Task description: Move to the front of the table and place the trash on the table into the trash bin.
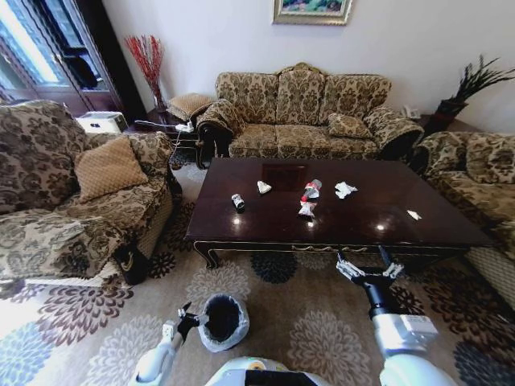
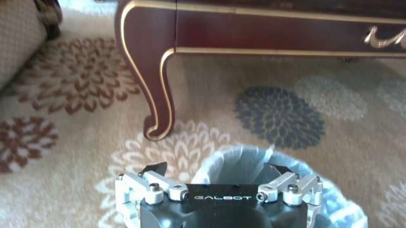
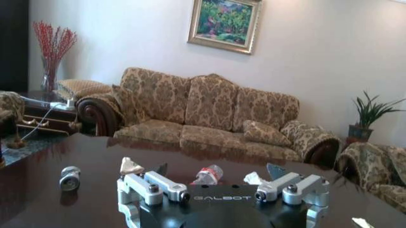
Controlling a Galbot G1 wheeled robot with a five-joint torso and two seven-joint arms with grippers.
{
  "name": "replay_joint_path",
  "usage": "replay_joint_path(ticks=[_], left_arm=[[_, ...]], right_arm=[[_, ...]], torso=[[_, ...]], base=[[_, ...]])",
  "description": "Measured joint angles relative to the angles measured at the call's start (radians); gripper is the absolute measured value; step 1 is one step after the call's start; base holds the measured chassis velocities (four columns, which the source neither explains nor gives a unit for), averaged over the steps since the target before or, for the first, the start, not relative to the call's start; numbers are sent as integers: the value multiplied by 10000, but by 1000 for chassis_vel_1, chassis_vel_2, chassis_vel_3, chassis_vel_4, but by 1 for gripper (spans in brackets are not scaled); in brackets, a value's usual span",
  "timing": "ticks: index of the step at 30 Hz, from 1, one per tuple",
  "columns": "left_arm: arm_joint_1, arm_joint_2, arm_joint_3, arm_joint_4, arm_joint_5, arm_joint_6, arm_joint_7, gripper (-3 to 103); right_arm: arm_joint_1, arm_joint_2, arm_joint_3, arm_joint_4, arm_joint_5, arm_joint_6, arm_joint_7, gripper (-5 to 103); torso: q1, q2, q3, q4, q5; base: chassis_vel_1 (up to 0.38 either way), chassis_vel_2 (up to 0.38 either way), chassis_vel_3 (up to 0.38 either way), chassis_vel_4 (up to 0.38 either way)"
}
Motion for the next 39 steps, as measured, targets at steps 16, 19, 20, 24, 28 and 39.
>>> replay_joint_path(ticks=[16, 19, 20, 24, 28, 39], left_arm=[[-1004, 108, 583, 1836, 528, 472, 476, 100], [-1138, 129, 742, 1937, 614, 685, 500, 100], [-1138, 129, 742, 1937, 614, 685, 500, 100], [-1353, 131, 909, 2001, 708, 1038, 505, 100], [-1538, 128, 961, 2095, 724, 1175, 527, 100], [-1788, 71, 1225, 2267, 697, 1757, 198, 79]], right_arm=[[-366, 8, -55, 15, -201, 178, 131, 100], [-398, 6, -41, 18, -215, 181, 176, 100], [-398, 6, -41, 18, -215, 181, 176, 100], [-455, -7, 134, 21, -180, 295, 280, 100], [-472, -47, 285, -24, -158, 446, 281, 100], [-517, -101, 507, -83, -59, 542, 279, 100]], torso=[[0, 0, 0, 1, 2], [0, 0, 0, 1, 2], [0, 0, 0, 1, 2], [0, 0, 0, 1, 3], [0, 0, 0, 1, 3], [0, 0, 0, 1, 3]], base=[[0, 0, 0, 0], [0, 0, 0, 0], [0, 0, 0, 0], [0, 0, 0, 0], [0, 0, 0, 0], [0, 0, 0, 0]])
